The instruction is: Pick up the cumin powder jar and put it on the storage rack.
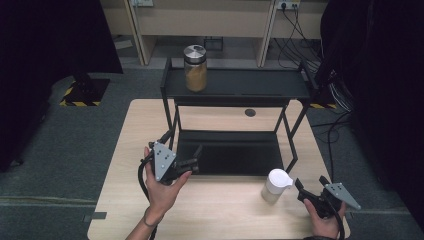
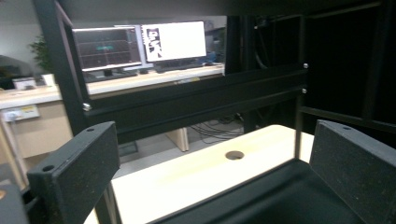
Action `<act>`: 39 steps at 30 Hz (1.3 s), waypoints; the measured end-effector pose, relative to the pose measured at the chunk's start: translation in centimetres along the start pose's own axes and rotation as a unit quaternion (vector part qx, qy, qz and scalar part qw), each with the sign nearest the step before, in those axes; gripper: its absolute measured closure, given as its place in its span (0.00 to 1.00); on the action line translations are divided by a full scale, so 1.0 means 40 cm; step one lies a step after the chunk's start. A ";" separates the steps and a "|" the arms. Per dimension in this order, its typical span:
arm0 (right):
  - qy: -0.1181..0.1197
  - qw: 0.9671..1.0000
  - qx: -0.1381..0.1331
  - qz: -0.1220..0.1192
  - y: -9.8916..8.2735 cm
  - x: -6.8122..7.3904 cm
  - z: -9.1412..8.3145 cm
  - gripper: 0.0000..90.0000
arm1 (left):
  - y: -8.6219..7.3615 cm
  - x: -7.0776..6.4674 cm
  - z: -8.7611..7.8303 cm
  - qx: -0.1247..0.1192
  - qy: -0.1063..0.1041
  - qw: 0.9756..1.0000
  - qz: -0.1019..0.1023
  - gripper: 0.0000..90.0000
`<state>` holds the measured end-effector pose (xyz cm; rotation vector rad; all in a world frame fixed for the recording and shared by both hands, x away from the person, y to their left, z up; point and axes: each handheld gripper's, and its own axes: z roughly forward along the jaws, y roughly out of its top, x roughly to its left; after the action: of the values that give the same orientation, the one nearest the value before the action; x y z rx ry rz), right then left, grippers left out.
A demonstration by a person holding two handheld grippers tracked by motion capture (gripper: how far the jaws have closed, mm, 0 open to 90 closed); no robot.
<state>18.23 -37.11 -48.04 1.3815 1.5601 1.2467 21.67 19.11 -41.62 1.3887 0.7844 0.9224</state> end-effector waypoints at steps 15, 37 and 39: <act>0.000 1.000 0.000 -0.001 0.000 0.000 0.000 0.06 | -0.065 -0.010 -0.010 0.019 -0.009 1.000 0.000 0.01; 0.000 1.000 0.001 -0.003 0.001 0.002 0.000 0.06 | -0.135 -0.024 -0.031 0.037 -0.024 0.999 0.002 0.01; 0.000 1.000 0.001 -0.004 0.001 0.002 0.001 0.06 | -0.143 -0.025 -0.032 0.041 -0.024 0.999 -0.001 0.01</act>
<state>18.24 -37.02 -48.02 1.3754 1.5645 1.2410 20.48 19.03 -47.45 1.4767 0.7935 0.8606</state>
